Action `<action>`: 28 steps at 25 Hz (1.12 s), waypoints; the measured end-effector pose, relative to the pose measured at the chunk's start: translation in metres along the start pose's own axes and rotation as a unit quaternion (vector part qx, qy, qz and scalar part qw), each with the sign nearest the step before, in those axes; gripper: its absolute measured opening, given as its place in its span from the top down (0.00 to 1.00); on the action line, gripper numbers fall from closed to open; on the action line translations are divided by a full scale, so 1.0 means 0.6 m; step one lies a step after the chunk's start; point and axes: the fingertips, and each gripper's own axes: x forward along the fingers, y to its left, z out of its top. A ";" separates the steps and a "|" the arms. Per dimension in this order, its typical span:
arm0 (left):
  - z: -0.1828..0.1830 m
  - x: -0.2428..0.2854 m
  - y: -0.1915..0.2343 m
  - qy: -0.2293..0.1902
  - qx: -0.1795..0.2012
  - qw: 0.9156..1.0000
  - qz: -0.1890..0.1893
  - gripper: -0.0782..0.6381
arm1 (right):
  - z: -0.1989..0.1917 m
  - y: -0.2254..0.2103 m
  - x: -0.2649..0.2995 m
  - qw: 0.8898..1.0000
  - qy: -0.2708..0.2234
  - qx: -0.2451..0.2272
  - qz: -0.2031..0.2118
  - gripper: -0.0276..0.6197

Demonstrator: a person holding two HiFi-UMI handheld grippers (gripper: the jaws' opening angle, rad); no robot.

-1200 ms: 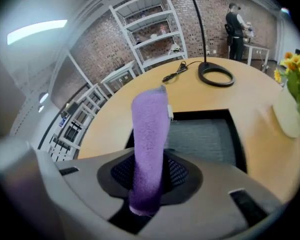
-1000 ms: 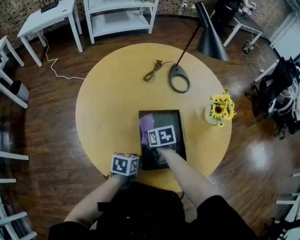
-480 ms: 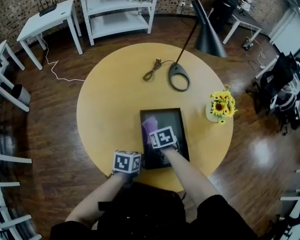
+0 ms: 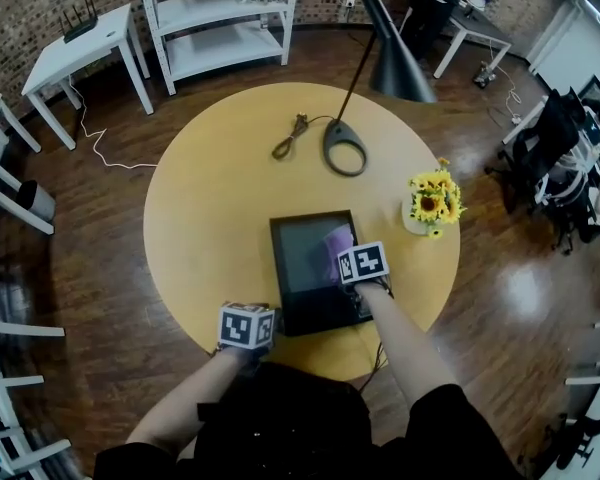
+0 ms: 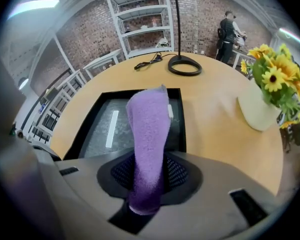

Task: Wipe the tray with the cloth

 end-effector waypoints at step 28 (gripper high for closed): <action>-0.016 0.032 -0.033 0.022 -0.007 1.000 -0.021 0.64 | 0.025 0.219 -0.006 0.992 -0.050 -0.040 0.106 0.79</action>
